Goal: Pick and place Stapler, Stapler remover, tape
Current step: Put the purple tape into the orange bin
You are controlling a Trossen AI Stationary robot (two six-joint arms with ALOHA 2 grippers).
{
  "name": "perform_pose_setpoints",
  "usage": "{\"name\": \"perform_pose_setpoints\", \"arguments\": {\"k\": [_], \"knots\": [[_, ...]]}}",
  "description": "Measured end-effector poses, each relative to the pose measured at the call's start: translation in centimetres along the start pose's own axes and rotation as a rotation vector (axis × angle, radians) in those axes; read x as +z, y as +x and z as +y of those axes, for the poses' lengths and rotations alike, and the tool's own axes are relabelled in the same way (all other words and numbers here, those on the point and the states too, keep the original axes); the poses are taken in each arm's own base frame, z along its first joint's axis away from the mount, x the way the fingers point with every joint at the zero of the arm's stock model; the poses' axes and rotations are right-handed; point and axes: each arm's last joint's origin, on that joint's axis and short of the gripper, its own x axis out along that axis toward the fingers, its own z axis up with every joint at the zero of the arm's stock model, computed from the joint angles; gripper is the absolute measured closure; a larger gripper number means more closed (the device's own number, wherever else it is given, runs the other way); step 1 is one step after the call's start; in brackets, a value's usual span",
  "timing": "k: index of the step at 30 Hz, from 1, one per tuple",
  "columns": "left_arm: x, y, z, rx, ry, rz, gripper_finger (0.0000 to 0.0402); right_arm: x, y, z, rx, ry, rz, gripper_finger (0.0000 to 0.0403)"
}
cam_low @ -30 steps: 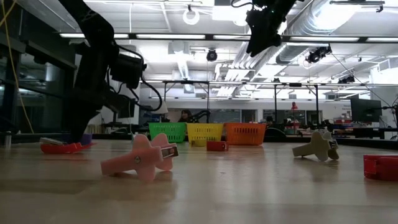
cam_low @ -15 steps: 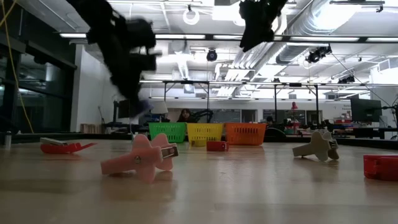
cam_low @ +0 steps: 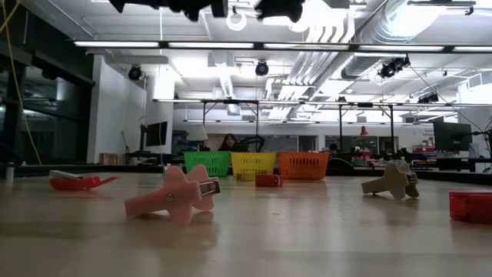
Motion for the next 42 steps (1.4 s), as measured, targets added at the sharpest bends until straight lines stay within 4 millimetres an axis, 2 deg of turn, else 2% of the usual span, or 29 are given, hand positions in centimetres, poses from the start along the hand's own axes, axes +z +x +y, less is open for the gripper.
{"name": "perform_pose_setpoints", "arguments": {"k": [5, 9, 15, 22, 28, 37, 42], "knots": [[1.4, -0.2, 0.1, -0.054, 0.018, -0.105, 0.0366, 2.0, 0.1, 2.0, 0.030, -0.114, -0.183, 0.0246], [1.9, -0.2, 0.2, -0.071, 0.021, -0.155, 0.0366, 2.8, 0.1, 3.1, 0.040, -0.148, -0.259, 0.0246], [2.5, -0.3, 0.3, -0.072, 0.038, -0.212, 0.0366, 3.0, 0.4, 4.2, 0.014, -0.186, -0.281, 0.0247], [2.6, -0.4, 0.3, -0.078, 0.048, -0.227, 0.0366, 2.6, 2.6, 5.5, 0.005, -0.194, -0.267, 0.0246], [2.6, -0.3, 0.2, -0.085, 0.046, -0.229, 0.0366, 3.1, 3.1, 6.0, -0.053, -0.203, -0.318, 0.0254], [2.6, -0.4, 0.2, -0.112, 0.034, -0.234, 0.0366, 3.2, 2.8, 5.9, -0.128, -0.204, -0.310, 0.0285], [2.6, -0.4, 0.2, -0.118, 0.031, -0.231, 0.0358, 3.1, 2.8, 6.0, -0.124, -0.205, -0.300, 0.0335]]}}
